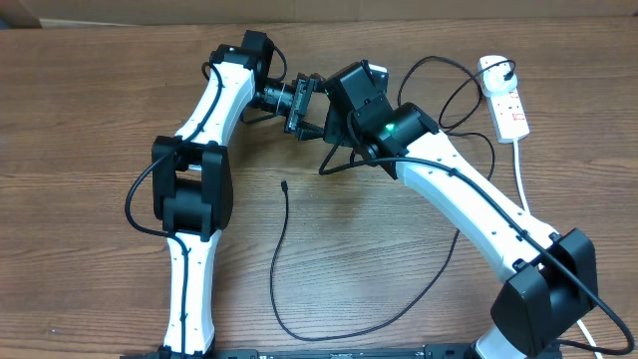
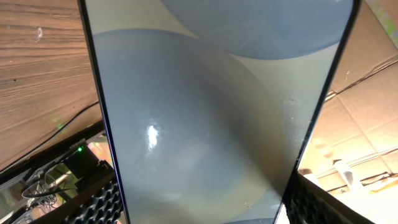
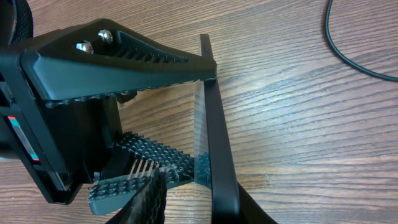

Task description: Plug charger to phone and switch on socket

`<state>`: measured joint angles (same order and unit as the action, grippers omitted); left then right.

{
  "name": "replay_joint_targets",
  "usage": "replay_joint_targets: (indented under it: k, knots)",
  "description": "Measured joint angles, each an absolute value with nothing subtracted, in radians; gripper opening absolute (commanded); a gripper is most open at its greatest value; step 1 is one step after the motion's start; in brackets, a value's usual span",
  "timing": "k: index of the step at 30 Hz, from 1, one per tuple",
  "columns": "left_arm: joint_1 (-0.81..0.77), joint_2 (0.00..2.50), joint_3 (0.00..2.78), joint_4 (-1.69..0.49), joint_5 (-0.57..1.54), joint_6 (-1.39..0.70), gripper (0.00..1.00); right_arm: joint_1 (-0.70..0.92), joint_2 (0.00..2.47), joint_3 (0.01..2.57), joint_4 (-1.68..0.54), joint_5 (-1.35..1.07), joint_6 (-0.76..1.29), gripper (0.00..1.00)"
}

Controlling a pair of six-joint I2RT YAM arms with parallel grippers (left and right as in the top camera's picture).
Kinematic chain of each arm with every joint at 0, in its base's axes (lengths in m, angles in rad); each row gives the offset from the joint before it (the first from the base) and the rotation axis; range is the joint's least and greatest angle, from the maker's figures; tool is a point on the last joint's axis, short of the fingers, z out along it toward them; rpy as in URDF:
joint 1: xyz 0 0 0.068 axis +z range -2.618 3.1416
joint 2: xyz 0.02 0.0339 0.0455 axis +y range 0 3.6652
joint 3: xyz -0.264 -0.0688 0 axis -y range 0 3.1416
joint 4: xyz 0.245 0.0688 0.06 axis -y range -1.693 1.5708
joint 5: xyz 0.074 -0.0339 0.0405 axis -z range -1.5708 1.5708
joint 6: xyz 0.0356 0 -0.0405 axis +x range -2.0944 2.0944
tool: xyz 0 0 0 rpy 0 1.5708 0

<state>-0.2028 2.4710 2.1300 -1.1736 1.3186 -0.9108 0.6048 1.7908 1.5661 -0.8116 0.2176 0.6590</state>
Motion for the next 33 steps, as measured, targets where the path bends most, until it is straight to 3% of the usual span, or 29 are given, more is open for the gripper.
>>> replay_joint_targets:
  k: [16, 25, 28, 33]
  knots:
    - [-0.203, 2.471, 2.130, -1.174, 1.319, -0.911, 0.74, 0.605, 1.791, 1.566, -0.813, 0.233, 0.656, 0.06]
    - [-0.201, 2.471, 2.130, -1.173, 1.323, -0.910, 0.77, 0.604, 1.791, 1.566, -0.816, 0.239, 0.665, 0.04]
    - [-0.201, 2.471, 2.130, -1.172, 1.323, -0.910, 0.81, 0.604, 1.791, 1.566, -0.818, 0.239, 0.661, 0.04]
    - [-0.202, 2.471, 2.132, -1.100, 1.328, -0.907, 0.98, 0.604, 1.795, 1.566, -0.821, 0.244, 0.659, 0.04]
